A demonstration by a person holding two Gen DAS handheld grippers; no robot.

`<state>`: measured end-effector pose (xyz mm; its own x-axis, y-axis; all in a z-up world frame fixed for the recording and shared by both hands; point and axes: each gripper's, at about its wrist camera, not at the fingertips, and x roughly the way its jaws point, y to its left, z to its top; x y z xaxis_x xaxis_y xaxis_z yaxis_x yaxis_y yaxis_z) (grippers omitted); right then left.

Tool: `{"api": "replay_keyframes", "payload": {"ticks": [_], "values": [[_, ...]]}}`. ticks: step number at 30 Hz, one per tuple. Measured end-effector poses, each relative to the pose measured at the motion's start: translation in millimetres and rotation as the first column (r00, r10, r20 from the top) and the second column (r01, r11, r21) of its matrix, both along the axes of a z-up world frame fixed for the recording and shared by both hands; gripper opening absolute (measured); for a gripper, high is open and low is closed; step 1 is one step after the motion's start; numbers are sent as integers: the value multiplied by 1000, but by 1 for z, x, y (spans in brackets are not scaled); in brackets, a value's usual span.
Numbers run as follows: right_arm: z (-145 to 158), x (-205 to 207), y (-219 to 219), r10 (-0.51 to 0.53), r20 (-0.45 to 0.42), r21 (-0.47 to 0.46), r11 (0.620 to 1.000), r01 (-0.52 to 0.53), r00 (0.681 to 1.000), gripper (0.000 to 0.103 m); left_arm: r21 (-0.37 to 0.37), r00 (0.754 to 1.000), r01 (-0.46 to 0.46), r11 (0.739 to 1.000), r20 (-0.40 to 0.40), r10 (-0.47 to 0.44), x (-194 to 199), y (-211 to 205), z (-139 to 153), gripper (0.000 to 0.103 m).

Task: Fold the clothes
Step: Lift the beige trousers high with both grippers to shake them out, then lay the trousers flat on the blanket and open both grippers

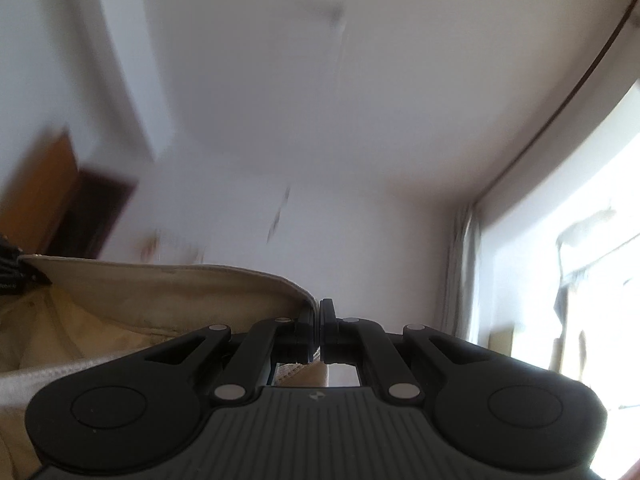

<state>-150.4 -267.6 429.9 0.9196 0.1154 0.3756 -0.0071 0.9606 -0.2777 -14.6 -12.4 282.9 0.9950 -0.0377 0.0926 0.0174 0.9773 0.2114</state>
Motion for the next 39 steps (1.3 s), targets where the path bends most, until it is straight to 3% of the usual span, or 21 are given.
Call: {"api": "replay_keyframes", "payload": {"ticks": [4,7,12,15,17,20,27,28,33,34,37,38,39], "values": [[-36,109,7,-22,-224,-42,999,13,974,2,9,983,-36,999,-181,37,103,-6,-54,6],[-84,190,25,-30,-408,-54,999,9,912,2,39,946,-69,997,-314,77,169,-9,-106,6],[-184,292,33,-65,-570,-74,997,27,819,2,87,872,-92,992,-473,123,237,-13,-180,6],[-238,334,33,-80,-619,-76,996,42,781,2,107,840,-100,989,-524,142,258,-5,-196,6],[-262,357,29,-89,-638,-72,996,56,765,2,116,834,-106,988,-530,152,276,-2,-195,6],[-292,387,20,-102,-659,-62,995,81,745,2,108,837,-111,988,-526,151,271,1,-185,6],[-314,464,5,-126,-683,-60,991,116,719,2,98,841,-123,987,-518,157,316,1,-204,6],[-316,477,6,-128,-683,-60,991,119,719,2,98,830,-128,987,-534,160,323,0,-208,7],[-341,529,14,-143,-706,-56,988,147,693,2,78,733,-159,984,-659,171,367,3,-239,12],[-350,538,16,-144,-721,-53,987,154,677,2,57,691,-169,984,-705,159,376,5,-252,15],[-392,564,18,-144,-796,-39,981,188,588,6,-22,546,-207,978,-832,97,396,17,-297,34],[-406,573,18,-143,-826,-32,978,207,546,13,-38,527,-219,975,-845,86,398,20,-304,39],[-420,580,15,-137,-859,-22,973,232,494,28,-53,520,-231,972,-851,77,398,22,-311,47]]}}
